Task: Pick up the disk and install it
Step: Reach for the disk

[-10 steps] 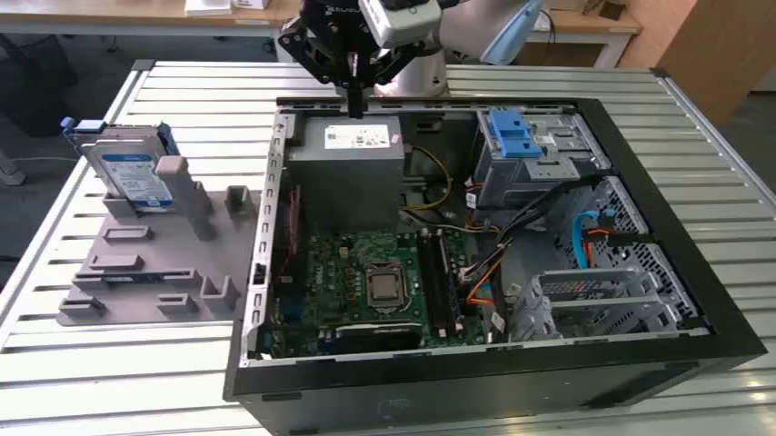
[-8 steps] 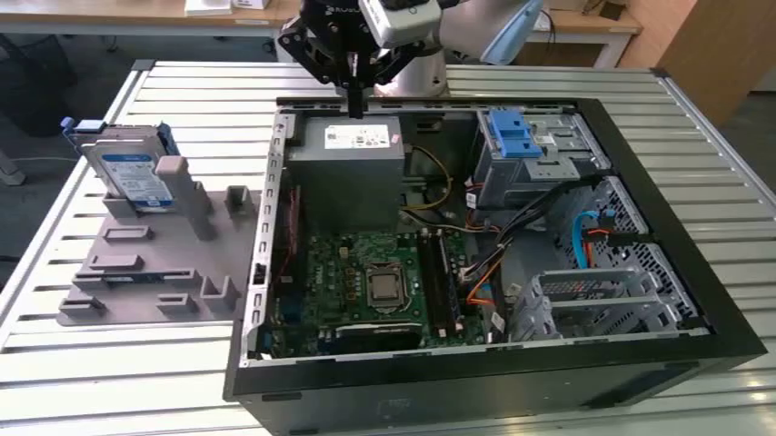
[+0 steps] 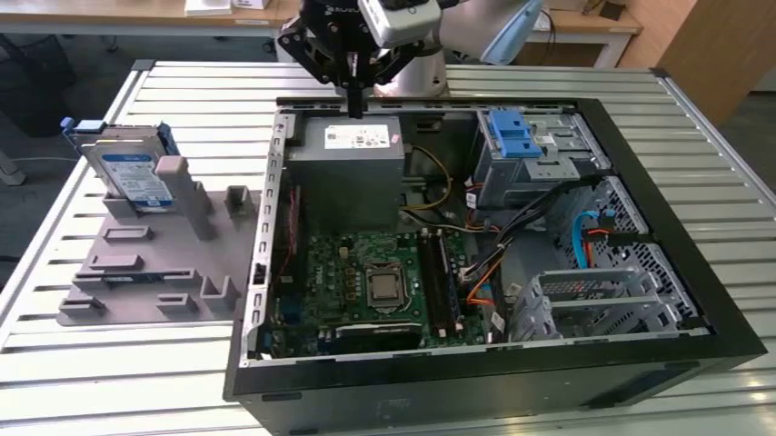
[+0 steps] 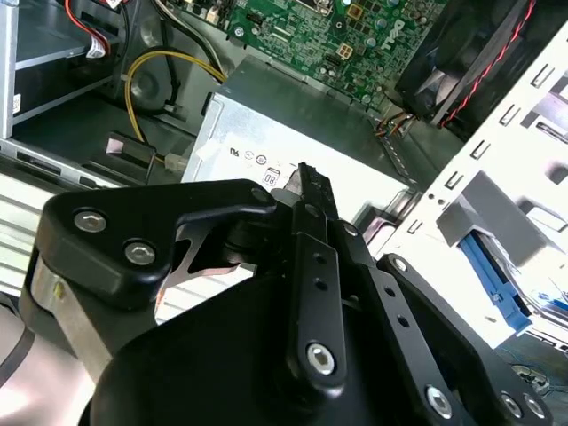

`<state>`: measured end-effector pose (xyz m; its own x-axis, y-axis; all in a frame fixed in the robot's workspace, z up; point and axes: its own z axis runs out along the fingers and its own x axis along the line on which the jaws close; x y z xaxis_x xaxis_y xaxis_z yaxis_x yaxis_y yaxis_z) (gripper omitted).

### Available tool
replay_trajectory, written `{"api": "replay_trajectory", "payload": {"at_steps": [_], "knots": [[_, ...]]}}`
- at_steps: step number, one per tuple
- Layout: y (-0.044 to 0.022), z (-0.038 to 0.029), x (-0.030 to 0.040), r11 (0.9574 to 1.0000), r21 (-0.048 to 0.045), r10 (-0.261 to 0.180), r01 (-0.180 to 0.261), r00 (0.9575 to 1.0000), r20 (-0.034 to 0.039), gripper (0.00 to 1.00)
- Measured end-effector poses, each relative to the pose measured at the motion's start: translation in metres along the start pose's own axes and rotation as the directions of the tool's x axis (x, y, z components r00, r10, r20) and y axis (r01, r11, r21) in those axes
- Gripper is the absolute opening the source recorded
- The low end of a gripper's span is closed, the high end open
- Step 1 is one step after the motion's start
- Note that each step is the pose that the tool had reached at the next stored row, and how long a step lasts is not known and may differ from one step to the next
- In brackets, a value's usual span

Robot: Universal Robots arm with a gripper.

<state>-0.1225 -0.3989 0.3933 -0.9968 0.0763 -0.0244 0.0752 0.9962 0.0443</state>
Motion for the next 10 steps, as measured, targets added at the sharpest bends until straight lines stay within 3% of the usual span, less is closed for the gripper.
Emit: {"api": "replay_trajectory", "payload": {"at_steps": [10], "knots": [[-0.0003, 0.0001, 0.0079, 1.0000, -0.0002, 0.000, 0.000, 1.0000, 0.0001, 0.11]]}}
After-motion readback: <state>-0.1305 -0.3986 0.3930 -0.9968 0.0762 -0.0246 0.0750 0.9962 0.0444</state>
